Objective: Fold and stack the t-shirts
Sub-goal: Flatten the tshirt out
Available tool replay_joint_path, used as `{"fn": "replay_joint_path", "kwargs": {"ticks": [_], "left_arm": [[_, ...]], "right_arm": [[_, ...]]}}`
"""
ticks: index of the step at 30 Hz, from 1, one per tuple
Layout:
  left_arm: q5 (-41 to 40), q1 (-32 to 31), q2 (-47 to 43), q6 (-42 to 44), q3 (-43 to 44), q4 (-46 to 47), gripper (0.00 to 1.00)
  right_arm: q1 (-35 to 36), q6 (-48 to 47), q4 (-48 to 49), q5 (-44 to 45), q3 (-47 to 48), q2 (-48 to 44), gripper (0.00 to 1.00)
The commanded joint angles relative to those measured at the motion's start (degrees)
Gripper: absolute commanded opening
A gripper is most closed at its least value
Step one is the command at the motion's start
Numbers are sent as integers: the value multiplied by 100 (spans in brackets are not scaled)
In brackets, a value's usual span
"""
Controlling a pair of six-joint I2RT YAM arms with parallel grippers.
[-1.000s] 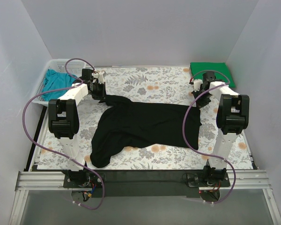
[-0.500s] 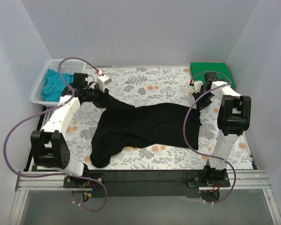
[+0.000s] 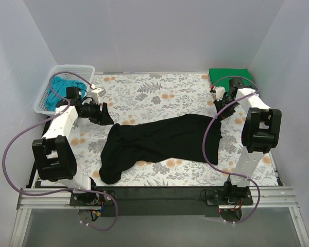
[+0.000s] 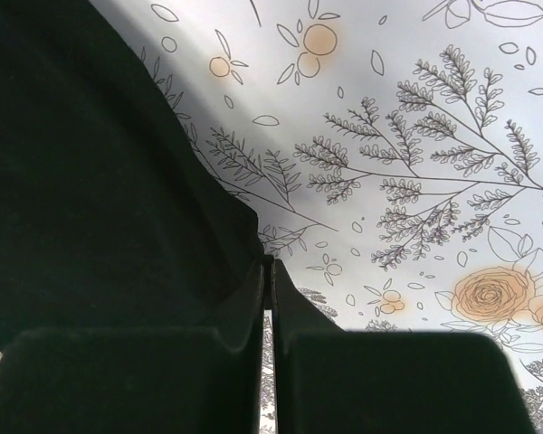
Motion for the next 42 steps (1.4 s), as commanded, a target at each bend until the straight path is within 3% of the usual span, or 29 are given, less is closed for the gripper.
{"fn": "replay_joint_path", "kwargs": {"ticks": [1, 9, 16, 23, 31, 42], "left_arm": [[872, -24, 142, -333, 125, -77, 51], [460, -50, 432, -280, -130, -50, 36], [231, -366, 388, -569, -351, 239, 47], [-541, -1428, 1264, -1273, 571, 636, 53], [-1385, -2018, 2022, -1528, 1187, 548, 57], [-938, -2353, 1689, -1581, 1214, 583, 57]], "right_arm": [[-22, -107, -223, -168, 72, -215, 1], [-31, -89, -329, -265, 151, -154, 1], [-31, -72, -391, -309, 221, -40, 1], [-23, -1, -452, -414, 309, 40, 1], [-31, -45, -487, -405, 362, -4, 1], [-31, -72, -479, -467, 248, 4, 1]]}}
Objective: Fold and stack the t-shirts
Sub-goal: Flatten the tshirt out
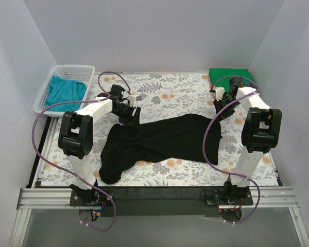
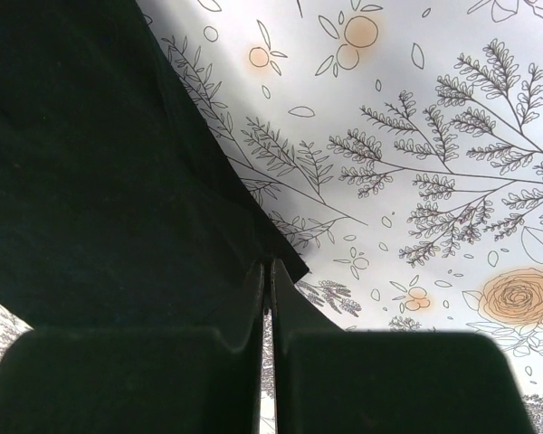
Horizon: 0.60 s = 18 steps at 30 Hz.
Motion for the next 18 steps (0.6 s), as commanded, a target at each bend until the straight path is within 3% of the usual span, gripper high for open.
{"fn": "replay_joint_path", "kwargs": {"ticks": [1, 7, 10, 11, 12, 16, 17, 18], "left_arm": [[253, -150, -540, -57, 154, 82, 55], [289, -387, -717, -92, -22, 214, 40], [359, -501, -673, -101, -83, 197, 19], [411, -554, -664, -84, -101, 162, 7], [438, -607, -690, -58, -162, 153, 3], [526, -1421, -909, 136, -425, -40, 2], [378, -1599, -971, 266, -478, -84, 6], [324, -1757, -1128, 329, -540, -172, 22]], "right_arm": [[-31, -21, -92, -163, 90, -2, 1], [-31, -21, -100, -189, 73, 16, 1], [-31, -21, -100, -181, 81, 33, 1], [-31, -21, -100, -181, 90, 33, 1], [-31, -21, -100, -181, 99, 24, 1], [-31, -21, -100, -163, 117, 7, 1], [-31, -30, -100, -155, 108, 7, 1], [-31, -30, -109, -154, 116, 24, 1]]}}
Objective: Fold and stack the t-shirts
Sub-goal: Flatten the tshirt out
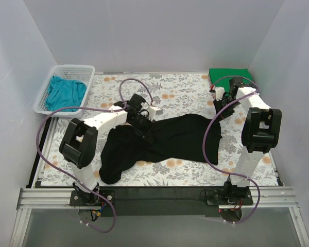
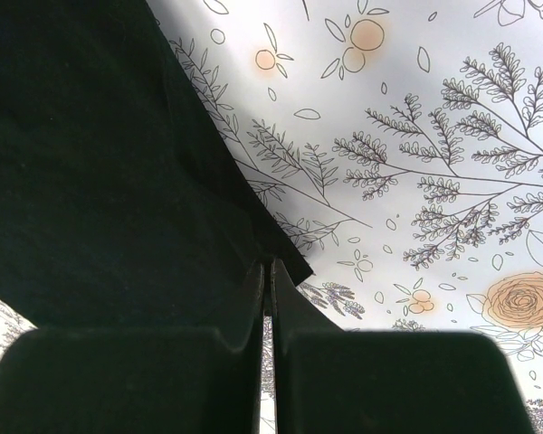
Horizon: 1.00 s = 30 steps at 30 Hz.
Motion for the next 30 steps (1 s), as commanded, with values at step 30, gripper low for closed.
{"fn": "replay_joint_path", "kwargs": {"ticks": [30], "left_arm": [[553, 1322, 192, 308, 686, -359, 50]], "right_arm": [[-31, -81, -129, -151, -50, -4, 1]]}}
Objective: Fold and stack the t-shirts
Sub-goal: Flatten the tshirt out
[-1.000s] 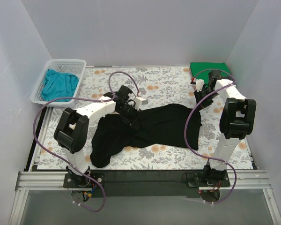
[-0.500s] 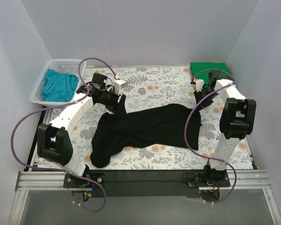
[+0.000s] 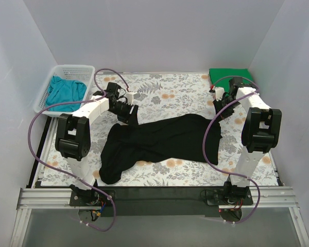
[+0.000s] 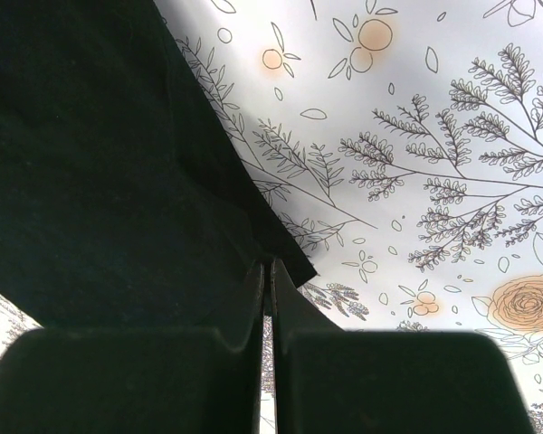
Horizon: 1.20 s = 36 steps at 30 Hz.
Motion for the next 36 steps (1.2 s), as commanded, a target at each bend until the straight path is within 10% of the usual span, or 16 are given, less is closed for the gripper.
{"fn": "replay_joint_path", "kwargs": {"ticks": [1, 36], "left_arm": [[429, -17, 39, -14, 299, 48, 50], [236, -272, 427, -110, -87, 223, 48]], "right_arm": [[-23, -70, -101, -74, -46, -15, 1], [-31, -87, -109, -109, -20, 38, 1]]}}
